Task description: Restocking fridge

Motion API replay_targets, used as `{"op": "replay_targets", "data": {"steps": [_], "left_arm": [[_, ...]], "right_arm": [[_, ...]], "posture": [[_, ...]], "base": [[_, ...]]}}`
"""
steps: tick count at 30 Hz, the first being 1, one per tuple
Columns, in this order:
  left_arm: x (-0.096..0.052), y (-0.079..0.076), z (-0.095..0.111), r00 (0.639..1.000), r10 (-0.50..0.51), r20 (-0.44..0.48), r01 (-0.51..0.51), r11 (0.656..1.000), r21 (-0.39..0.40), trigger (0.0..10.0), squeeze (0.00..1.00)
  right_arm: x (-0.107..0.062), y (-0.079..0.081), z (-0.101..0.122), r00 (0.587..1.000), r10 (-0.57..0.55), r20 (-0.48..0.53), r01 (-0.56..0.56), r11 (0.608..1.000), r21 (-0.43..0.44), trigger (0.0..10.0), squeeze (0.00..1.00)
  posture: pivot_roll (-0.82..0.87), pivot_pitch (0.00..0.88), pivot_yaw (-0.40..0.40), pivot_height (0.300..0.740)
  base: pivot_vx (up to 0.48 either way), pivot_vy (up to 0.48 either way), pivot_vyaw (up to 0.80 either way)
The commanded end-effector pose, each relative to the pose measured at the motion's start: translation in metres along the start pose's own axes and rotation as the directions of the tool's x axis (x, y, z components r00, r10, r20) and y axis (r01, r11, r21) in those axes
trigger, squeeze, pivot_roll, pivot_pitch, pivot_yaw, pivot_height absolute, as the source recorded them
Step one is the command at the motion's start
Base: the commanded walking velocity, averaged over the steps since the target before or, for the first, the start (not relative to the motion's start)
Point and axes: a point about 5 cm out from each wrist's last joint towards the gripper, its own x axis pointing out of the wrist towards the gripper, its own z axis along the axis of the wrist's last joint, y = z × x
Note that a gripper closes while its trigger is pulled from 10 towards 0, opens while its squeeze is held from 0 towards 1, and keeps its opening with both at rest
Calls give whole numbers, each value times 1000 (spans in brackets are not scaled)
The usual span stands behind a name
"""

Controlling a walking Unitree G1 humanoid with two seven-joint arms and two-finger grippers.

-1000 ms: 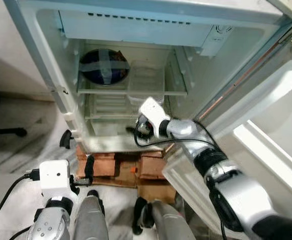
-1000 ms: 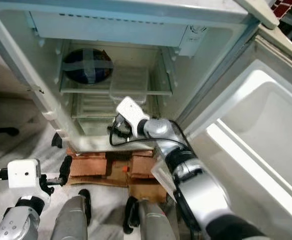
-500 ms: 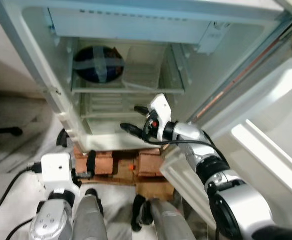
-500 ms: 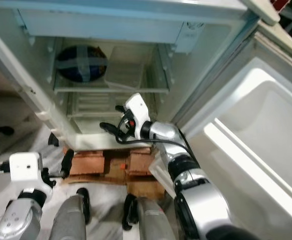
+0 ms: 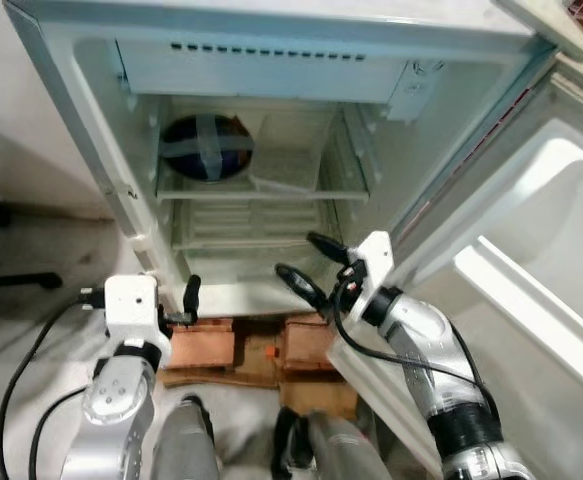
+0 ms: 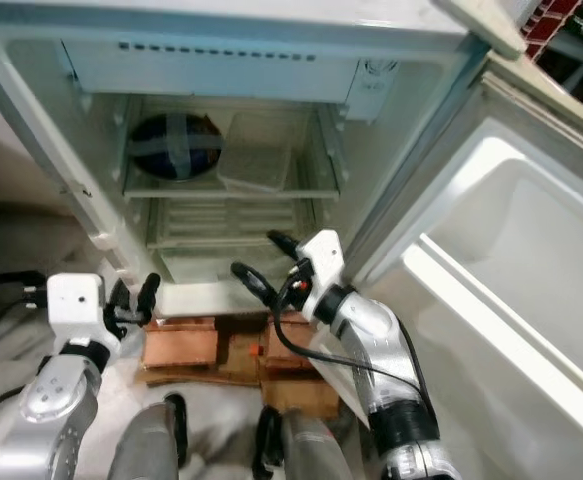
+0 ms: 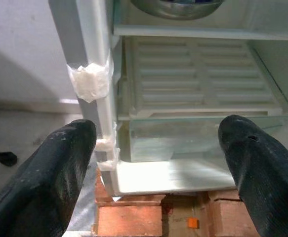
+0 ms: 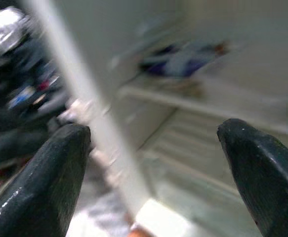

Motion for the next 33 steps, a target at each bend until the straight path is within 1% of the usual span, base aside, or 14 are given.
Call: {"op": "replay_targets", "data": {"steps": [1,3,4,6,11,15,17,21,22,24,27,29,31,33], "left_arm": [[2,-1,-3,1000,-17,6,17,1000,11,10000,0],[8,-3,-1,999,-31,13,31,1000,2,10000,0],[8,-3,-1,999,-31,13,31,1000,2,10000,0],[15,-5,3,998,-51,33,50,999,7,10000,0],[22,-6,4,996,-76,46,75,997,21,10000,0],[23,-8,3,995,-91,44,90,996,23,10000,0],[23,-12,3,992,-118,55,116,993,26,10000,0],[21,-20,6,983,-166,74,163,986,41,10000,0],[21,-21,6,982,-172,75,169,984,52,10000,0],[22,-23,6,981,-177,76,173,984,53,10000,0],[23,-23,5,980,-182,79,178,983,56,10000,0],[25,-23,5,979,-187,82,182,981,61,10000,0],[27,-23,7,979,-185,86,180,981,66,10000,0],[28,-22,9,979,-185,91,180,982,63,10000,0]], "right_arm": [[-8,-5,2,996,-85,7,85,996,8,10000,0],[-16,-6,-1,986,-168,11,168,986,3,10000,0],[-16,-6,-1,986,-168,11,168,986,3,10000,0],[-20,-9,0,962,-273,29,272,962,15,10000,0],[-22,-9,-1,947,-322,17,322,947,-11,10000,0],[-27,-17,-3,923,-384,3,384,923,-27,10000,0],[-30,-23,-6,899,-438,-16,437,898,-42,10000,0],[-31,-26,-7,884,-466,-24,465,884,-47,10000,0],[-32,-27,-7,876,-482,-28,480,875,-57,10000,0],[-34,-32,-12,832,-550,-76,542,834,-103,10000,0],[-36,-33,-16,813,-577,-81,573,817,-68,10000,0],[-37,-34,-16,814,-576,-77,572,817,-67,10000,0],[-38,-36,-15,803,-593,-57,586,804,-98,10000,0],[-39,-39,-14,776,-629,-42,615,770,-171,10000,0]], "posture": [[108,34,-94,740],[100,7,-79,740],[100,7,-79,740],[90,0,-63,740],[84,0,-52,740],[84,0,-51,740],[86,0,-52,740],[88,0,-54,740],[88,0,-55,740],[88,0,-57,740],[89,0,-61,740],[89,0,-62,740],[89,0,-61,740],[90,0,-58,740]], "base": [[0,0,0],[0,0,0],[0,0,0],[0,172,0],[0,385,0],[0,472,0],[0,472,0],[0,464,0],[0,375,0],[0,427,0],[0,119,0],[0,0,0],[0,0,0],[0,0,0]]}}
